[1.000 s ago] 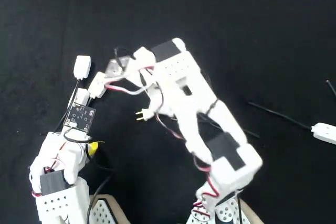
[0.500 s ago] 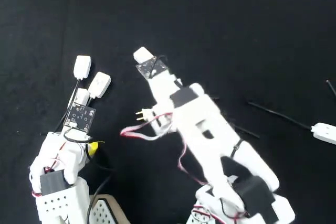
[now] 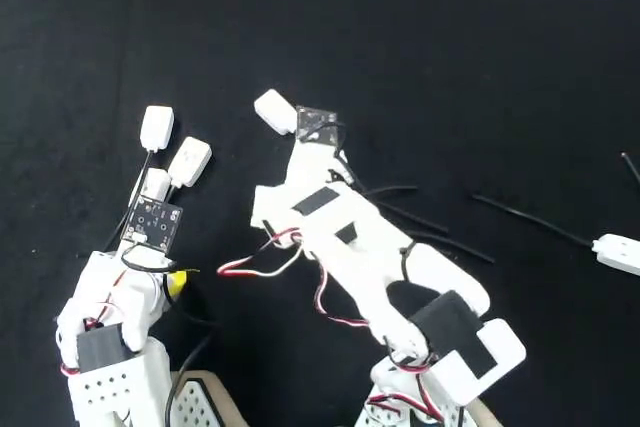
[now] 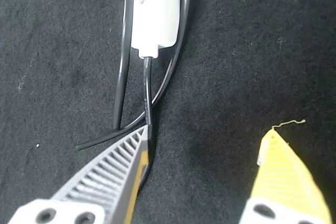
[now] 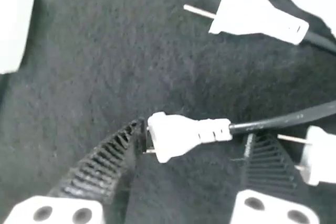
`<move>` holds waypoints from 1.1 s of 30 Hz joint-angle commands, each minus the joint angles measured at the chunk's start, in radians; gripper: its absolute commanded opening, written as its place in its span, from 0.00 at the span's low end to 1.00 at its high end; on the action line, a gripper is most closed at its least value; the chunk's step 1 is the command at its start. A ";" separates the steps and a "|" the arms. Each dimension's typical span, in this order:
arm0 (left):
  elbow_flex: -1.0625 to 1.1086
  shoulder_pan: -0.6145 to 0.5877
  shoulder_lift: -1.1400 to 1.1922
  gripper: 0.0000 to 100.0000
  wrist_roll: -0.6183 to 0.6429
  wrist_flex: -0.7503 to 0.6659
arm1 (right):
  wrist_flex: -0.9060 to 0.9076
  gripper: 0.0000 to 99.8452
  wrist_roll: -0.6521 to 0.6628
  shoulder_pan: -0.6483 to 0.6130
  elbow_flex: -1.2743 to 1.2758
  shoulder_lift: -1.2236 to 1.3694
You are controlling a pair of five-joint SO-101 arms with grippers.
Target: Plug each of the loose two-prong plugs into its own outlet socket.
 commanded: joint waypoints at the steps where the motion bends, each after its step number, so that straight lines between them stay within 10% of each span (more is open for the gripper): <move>1: 0.019 0.001 -0.002 0.33 -0.009 -0.005 | -0.028 0.30 -0.012 0.055 -0.027 0.004; 33: 0.019 0.030 -0.002 0.33 -0.009 0.002 | 0.210 0.03 0.232 0.141 0.007 -0.282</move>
